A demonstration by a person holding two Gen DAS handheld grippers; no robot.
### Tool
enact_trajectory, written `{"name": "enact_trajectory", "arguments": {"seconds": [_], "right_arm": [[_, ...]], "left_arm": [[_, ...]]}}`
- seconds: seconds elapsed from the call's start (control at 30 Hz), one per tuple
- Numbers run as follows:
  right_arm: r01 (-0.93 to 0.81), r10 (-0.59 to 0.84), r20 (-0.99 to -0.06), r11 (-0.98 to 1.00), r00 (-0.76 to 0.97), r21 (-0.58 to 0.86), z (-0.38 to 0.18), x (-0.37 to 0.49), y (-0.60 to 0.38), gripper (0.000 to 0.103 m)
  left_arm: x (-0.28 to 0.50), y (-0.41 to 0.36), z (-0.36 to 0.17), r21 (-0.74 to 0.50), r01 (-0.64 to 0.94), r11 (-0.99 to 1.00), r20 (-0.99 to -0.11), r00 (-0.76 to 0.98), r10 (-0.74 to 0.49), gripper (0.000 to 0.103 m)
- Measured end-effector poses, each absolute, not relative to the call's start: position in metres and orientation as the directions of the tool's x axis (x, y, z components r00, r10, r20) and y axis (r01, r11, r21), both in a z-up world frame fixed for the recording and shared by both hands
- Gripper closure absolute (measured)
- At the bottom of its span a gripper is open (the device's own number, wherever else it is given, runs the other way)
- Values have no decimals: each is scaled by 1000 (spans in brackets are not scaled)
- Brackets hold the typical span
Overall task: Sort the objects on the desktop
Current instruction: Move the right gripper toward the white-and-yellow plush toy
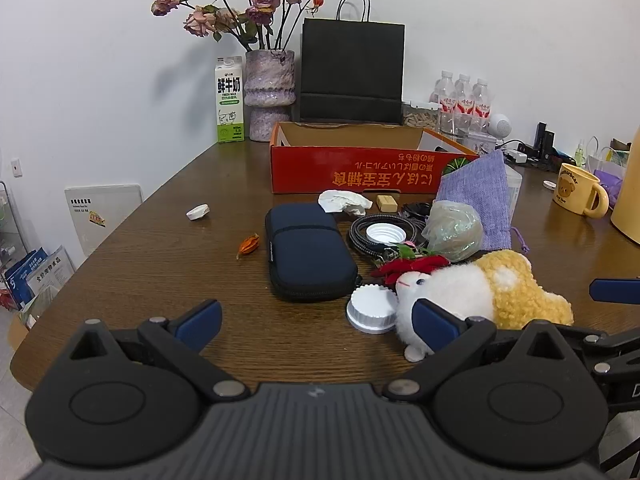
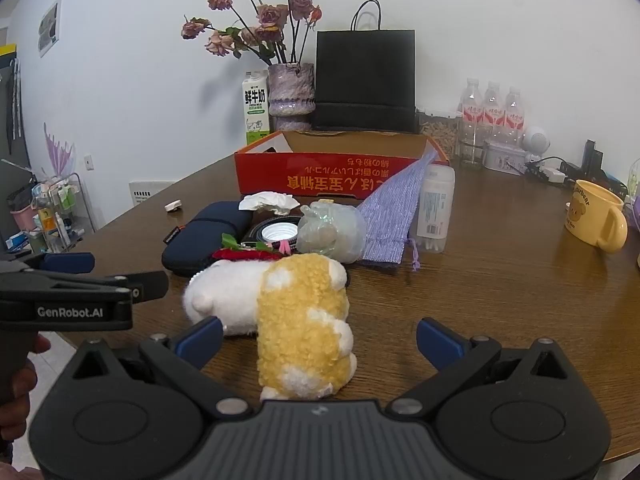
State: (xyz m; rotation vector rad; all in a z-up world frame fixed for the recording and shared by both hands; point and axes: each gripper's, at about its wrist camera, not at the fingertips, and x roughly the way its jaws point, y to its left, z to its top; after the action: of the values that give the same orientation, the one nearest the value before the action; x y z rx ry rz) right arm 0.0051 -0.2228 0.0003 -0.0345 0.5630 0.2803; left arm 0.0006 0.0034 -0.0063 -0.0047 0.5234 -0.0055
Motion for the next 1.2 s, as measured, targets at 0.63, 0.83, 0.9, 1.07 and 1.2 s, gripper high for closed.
{"name": "enact_trajectory", "arguments": {"seconds": [0.63,0.83,0.9,1.07,1.2], "right_arm": [[-271,252,-532,962,808,44,0,5,-223,0],[-270,251,-533,962,808,44,0,5,-223,0],[-270,251,-533,962,808,44,0,6,-223,0],[-271,251,-534,962,807,43,0,6,-222,0],[-270,251,-535,962,807,43,-1,6,-222,0]], "left_arm": [[0,3,-6,-9,5,1000,-501,866,-8,0],[0,3,-6,-10,5,1000,-504,864,-9,0],[0,3,-6,-11,6,1000,-504,864,-11,0],[0,3,-6,-12,7,1000,-505,863,-12,0],[0,3,-6,-13,7,1000,-506,863,-12,0]]}}
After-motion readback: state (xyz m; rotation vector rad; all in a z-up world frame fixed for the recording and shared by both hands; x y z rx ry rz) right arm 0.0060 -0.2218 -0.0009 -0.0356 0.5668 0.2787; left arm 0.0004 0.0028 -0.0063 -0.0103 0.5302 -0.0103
